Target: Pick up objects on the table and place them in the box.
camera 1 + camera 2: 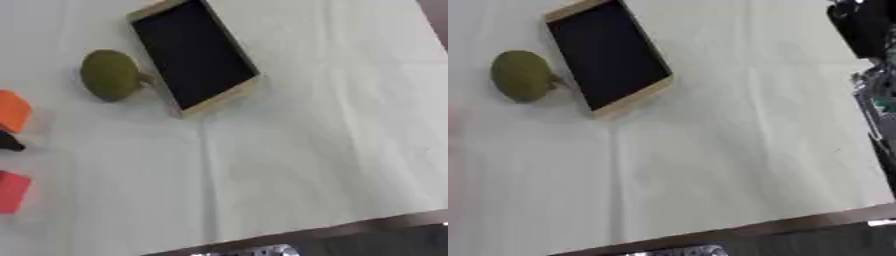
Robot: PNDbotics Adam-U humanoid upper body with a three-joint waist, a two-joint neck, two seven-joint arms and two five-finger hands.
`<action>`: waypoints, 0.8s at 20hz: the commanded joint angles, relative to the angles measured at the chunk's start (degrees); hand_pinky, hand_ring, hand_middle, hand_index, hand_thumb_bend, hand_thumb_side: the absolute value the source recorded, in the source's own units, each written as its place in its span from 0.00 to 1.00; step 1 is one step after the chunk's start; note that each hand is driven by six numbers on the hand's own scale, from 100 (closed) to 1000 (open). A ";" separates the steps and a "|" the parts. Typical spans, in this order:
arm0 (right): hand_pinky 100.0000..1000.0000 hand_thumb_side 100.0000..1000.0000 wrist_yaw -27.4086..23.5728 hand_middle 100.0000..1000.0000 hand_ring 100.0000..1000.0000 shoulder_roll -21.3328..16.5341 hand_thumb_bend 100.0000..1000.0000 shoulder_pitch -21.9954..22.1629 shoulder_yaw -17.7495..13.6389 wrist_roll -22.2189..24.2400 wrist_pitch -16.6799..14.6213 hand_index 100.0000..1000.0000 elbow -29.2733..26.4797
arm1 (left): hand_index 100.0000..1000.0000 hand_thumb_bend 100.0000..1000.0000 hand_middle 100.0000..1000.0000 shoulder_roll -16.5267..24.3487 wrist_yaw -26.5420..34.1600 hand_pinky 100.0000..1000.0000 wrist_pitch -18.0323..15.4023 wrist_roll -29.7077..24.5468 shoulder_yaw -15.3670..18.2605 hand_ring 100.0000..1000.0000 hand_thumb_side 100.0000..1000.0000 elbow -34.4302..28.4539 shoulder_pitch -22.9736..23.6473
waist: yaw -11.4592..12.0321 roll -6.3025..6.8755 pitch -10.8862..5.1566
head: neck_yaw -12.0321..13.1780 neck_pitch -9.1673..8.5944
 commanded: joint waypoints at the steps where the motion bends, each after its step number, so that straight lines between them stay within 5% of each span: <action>1: 0.83 0.65 -0.64 0.78 0.77 -0.70 0.00 -0.60 -0.40 -0.33 -0.08 0.88 -0.84 | 0.77 0.38 0.66 0.95 0.60 0.85 -0.07 0.64 0.73 0.77 0.00 -0.49 -0.87 | 0.08 0.04 -1.00 | 0.01 -0.61; 7: 0.83 0.65 -1.01 0.78 0.77 -0.64 0.00 -0.51 -0.43 -0.33 -0.10 0.88 -0.84 | 0.57 0.06 0.43 0.73 -0.35 0.70 1.16 5.02 1.69 0.56 0.00 -1.93 -1.42 | 0.15 0.13 -1.21 | -0.05 -0.71; 12: 0.83 0.64 -1.08 0.78 0.77 -0.86 0.00 -0.29 -0.48 -0.25 -0.12 0.88 -0.84 | 0.57 0.03 0.43 0.64 0.43 0.70 2.46 8.26 2.52 0.55 0.00 -4.97 -5.14 | 0.27 0.26 -1.58 | -0.33 -0.51; 16: 0.83 0.64 -1.24 0.78 0.77 -1.09 0.00 -0.20 -0.30 -0.08 -0.10 0.88 -0.84 | 0.58 0.01 0.44 0.03 3.05 0.70 2.16 8.33 1.71 0.55 0.00 -6.35 -13.76 | 0.62 0.55 -2.14 | -0.63 0.20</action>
